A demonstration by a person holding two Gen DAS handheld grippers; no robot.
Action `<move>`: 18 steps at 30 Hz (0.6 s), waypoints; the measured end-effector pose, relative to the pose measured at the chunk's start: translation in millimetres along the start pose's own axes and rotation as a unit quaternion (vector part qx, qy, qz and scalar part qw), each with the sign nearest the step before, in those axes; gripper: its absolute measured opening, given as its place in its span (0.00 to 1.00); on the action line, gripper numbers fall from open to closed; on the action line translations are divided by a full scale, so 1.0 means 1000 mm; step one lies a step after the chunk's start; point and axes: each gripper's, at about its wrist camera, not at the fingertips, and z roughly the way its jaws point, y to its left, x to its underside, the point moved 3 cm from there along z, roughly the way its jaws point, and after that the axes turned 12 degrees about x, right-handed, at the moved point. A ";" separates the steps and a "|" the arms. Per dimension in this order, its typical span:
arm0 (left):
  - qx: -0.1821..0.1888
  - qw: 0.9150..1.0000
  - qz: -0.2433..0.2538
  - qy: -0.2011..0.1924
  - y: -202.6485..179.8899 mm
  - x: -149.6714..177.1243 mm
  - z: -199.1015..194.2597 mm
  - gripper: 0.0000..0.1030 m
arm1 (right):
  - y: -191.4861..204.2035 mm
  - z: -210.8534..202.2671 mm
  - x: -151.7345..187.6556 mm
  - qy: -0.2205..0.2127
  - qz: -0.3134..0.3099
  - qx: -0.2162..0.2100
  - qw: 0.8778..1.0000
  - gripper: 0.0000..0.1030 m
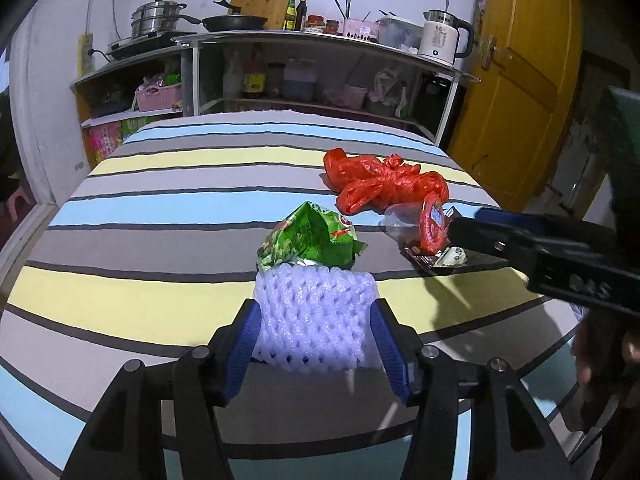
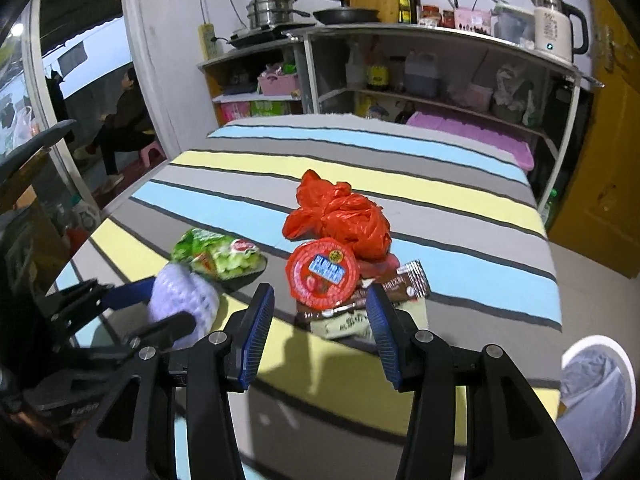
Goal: Collect trash
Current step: 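Grasp the white foam net with the left tool while the right tool grasps the red cup lid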
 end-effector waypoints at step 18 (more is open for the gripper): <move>0.025 0.999 -0.023 -0.007 0.008 0.000 0.000 0.52 | 0.004 0.033 -0.009 0.036 -0.001 0.021 0.999 0.48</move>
